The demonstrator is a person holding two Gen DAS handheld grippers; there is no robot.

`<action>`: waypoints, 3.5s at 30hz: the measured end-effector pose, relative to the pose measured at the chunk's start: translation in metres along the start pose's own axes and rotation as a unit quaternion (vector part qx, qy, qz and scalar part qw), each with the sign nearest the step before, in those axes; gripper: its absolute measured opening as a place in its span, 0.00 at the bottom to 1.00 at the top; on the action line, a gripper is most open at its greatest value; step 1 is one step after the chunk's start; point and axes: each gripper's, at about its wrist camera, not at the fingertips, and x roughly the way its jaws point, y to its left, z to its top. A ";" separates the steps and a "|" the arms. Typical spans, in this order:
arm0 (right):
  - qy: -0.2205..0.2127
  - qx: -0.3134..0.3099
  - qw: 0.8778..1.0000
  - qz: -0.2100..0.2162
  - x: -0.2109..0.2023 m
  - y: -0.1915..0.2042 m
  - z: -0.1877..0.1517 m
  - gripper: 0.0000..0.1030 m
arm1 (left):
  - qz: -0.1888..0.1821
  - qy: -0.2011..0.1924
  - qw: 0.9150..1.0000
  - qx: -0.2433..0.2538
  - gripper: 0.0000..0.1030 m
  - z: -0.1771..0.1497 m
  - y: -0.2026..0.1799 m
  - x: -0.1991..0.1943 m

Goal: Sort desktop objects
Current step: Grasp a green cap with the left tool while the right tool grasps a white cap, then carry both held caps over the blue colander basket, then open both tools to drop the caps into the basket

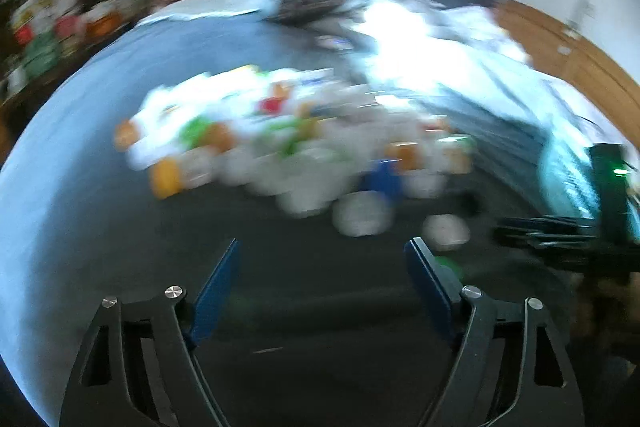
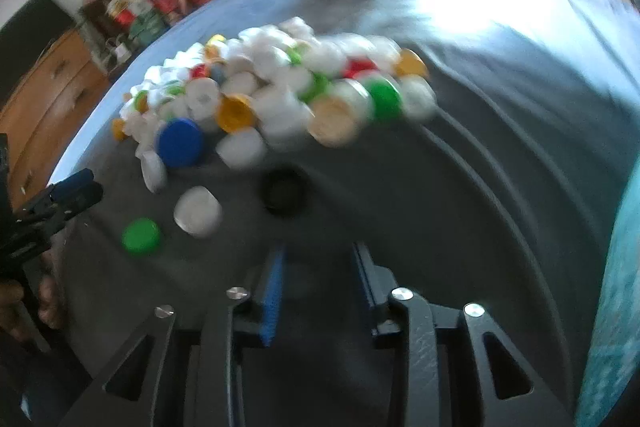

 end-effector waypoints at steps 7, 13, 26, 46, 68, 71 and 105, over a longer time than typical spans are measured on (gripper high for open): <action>-0.028 -0.033 0.999 0.006 0.006 0.010 -0.007 0.77 | -0.029 0.034 0.996 0.082 0.66 -0.004 -0.054 0.024; -0.039 -0.041 0.998 -0.026 0.001 0.013 -0.012 0.82 | -0.026 0.052 0.996 0.063 0.24 -0.010 -0.052 0.032; -0.017 -0.104 0.992 0.065 0.032 0.088 0.019 0.45 | 0.045 0.004 0.999 -0.023 0.24 -0.002 0.005 -0.017; -0.137 0.000 0.985 -0.107 -0.125 0.006 0.048 0.30 | -0.001 -0.036 0.999 0.035 0.24 0.082 -0.133 -0.029; -0.145 0.134 0.958 -0.207 -0.269 -0.155 0.002 0.31 | -0.090 0.079 0.976 0.180 0.24 0.113 -0.374 0.034; -0.136 0.146 0.959 -0.201 -0.267 -0.165 -0.006 0.31 | -0.080 0.099 0.974 0.188 0.24 0.106 -0.381 0.040; -0.138 0.148 0.959 -0.199 -0.260 -0.166 -0.012 0.50 | -0.070 0.081 0.978 0.180 0.48 0.107 -0.380 0.039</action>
